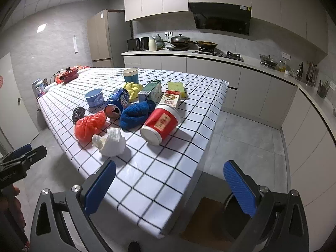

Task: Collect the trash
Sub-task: 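Move both tools toward the red bag and red paper cup on the table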

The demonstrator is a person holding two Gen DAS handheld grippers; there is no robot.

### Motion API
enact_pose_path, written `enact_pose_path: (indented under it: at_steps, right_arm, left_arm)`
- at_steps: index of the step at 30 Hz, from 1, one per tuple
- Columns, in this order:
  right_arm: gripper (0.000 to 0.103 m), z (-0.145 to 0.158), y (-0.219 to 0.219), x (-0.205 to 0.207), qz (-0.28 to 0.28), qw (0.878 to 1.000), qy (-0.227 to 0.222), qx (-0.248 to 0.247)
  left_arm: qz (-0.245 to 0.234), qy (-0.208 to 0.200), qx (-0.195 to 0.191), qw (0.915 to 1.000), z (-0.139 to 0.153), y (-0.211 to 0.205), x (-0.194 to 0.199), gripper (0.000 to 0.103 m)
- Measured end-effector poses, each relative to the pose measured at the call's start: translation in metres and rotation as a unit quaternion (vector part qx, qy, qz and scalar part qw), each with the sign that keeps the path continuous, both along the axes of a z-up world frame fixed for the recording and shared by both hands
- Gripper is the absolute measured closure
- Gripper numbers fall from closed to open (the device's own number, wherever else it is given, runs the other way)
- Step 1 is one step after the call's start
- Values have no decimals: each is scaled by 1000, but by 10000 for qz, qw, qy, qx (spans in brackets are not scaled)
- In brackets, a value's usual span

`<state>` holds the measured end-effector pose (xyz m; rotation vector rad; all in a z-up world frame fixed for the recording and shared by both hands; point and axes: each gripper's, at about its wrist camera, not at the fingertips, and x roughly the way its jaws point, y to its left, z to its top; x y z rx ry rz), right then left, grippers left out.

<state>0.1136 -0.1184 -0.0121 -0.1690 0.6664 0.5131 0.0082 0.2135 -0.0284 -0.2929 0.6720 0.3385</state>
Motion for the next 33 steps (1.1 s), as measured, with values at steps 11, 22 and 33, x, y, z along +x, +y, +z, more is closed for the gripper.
enact_pose_path:
  at_steps: [11, 22, 33]
  right_arm:
    - [8, -20, 47, 45, -301, 9994, 156, -42]
    - [14, -51, 81, 97, -543, 9971, 526, 19]
    - [29, -76, 98, 137, -635, 9936, 924, 162]
  left_arm:
    - [2, 193, -65, 9998, -34, 49, 54, 13]
    - [-304, 436, -276, 9982, -63, 60, 103, 13]
    - [-378, 527, -483, 9967, -69, 66, 126, 18]
